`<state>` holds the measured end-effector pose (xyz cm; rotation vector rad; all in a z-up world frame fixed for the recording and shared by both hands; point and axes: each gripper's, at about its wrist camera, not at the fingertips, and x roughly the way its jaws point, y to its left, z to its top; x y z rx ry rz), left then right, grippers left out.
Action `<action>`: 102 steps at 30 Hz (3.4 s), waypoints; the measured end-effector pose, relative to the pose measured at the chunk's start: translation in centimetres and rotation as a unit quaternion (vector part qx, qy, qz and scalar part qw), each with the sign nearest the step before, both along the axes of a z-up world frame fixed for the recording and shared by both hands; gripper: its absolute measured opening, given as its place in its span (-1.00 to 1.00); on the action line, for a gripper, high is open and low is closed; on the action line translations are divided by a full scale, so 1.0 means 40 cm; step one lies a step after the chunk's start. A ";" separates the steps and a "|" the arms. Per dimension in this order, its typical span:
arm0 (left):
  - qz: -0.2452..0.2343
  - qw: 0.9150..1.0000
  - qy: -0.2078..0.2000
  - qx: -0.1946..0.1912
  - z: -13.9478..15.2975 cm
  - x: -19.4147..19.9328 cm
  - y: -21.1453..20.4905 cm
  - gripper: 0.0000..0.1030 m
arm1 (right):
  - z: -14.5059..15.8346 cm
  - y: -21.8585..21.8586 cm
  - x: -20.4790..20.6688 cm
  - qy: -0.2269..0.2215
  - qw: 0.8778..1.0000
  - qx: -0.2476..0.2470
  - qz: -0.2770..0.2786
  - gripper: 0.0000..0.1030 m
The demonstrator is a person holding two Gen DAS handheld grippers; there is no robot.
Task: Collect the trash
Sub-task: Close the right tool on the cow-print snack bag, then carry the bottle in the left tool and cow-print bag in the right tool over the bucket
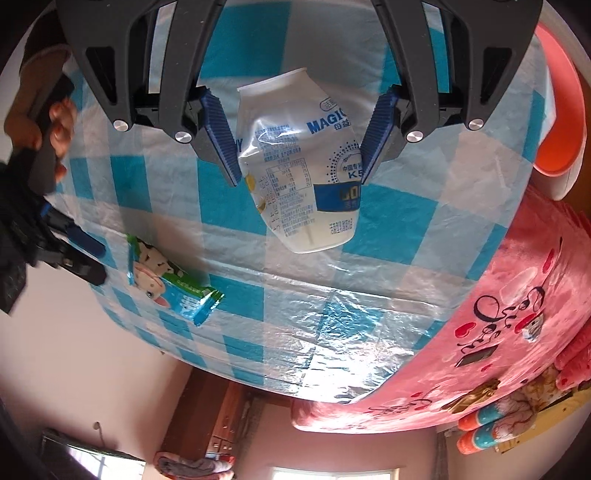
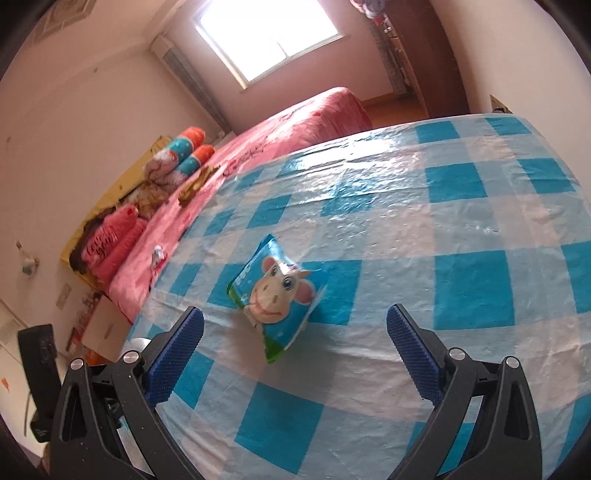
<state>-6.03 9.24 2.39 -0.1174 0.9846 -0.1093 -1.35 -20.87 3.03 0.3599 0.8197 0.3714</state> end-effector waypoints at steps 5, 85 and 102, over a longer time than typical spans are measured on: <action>-0.011 1.000 -0.014 -0.001 0.023 -0.028 0.047 0.26 | -0.010 0.063 0.026 -0.001 0.998 -0.056 0.022 0.90; 0.083 0.994 -0.070 -0.022 0.038 -0.227 0.419 0.26 | 0.103 0.513 -0.182 -0.024 0.974 -0.171 0.147 -0.18; 0.152 0.985 -0.082 0.000 0.051 -0.291 0.574 0.26 | 0.140 0.771 -0.240 -0.045 0.950 -0.157 0.265 -0.18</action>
